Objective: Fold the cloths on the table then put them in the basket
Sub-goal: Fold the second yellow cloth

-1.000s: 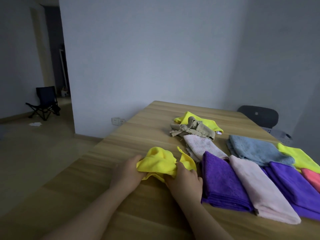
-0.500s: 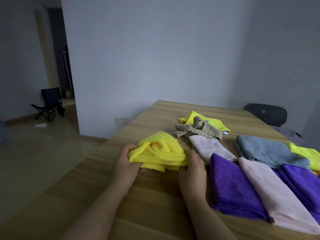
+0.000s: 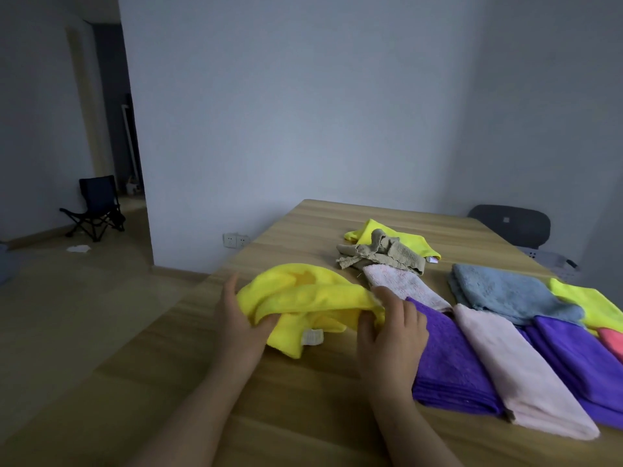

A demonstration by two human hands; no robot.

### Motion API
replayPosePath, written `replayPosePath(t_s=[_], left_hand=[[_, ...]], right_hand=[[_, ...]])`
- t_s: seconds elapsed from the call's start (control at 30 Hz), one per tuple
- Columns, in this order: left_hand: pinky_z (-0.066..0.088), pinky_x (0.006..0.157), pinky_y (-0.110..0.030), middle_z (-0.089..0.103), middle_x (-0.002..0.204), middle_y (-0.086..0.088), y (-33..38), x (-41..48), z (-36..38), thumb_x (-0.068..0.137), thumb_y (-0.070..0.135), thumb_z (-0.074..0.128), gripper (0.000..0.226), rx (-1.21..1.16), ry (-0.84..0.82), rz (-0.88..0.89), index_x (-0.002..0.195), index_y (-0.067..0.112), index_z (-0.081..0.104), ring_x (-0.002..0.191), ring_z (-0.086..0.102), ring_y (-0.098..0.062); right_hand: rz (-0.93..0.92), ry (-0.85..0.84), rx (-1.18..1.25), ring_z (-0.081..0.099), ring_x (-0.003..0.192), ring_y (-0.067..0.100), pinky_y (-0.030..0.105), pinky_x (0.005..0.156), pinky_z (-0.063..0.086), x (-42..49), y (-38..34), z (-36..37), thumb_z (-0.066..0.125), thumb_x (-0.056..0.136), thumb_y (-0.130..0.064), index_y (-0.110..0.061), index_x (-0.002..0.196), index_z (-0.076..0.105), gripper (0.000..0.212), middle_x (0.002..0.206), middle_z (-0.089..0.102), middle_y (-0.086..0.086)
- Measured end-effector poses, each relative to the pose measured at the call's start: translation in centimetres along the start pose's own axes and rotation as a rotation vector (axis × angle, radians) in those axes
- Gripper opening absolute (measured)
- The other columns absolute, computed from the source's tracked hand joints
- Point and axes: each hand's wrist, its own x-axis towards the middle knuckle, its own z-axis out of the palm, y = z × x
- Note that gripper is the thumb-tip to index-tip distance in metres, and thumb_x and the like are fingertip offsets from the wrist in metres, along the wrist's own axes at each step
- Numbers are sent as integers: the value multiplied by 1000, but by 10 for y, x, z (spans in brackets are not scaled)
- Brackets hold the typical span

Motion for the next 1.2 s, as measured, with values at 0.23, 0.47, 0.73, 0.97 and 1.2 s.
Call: replayPosePath(t_s=[0.23,0.47,0.73,0.97,1.2], left_hand=[[39,101,-43,37,142,-8,2,-18,1,71,10,73,86,261,14,36,143,23,28,128,39,-29],[42,83,-35,48,118,-11,12,-38,-13,76,6,65,29,327,-13,-85,101,17,56,107,49,-30],[39,67,-30,48,103,-6,35,-29,-23,90,18,55,32,96,-130,-305,119,14,44,86,49,-24],[39,28,-17,40,45,-3,79,-24,-34,97,26,43,29,-580,-204,-790,72,11,44,27,36,-7],[45,89,-40,59,116,-13,105,-13,-46,95,14,36,25,-184,115,-20,112,19,54,104,55,-30]], right_hand=[[50,-502,-85,39,99,9,27,84,33,-17,7,-20,56,85,-38,-26,114,61,32,106,56,-10],[274,-564,263,47,82,12,26,67,41,-26,-5,-32,64,81,-20,-23,80,45,19,91,54,-6],[462,-635,138,56,82,13,32,73,54,-13,-12,-42,47,95,-28,-22,129,45,35,87,50,-10],[638,-605,315,53,63,17,24,44,44,12,-35,-64,38,98,-28,-18,125,48,31,79,51,5],[443,-291,652,60,76,22,30,62,48,24,-54,-82,45,89,-20,-30,94,60,19,86,65,6]])
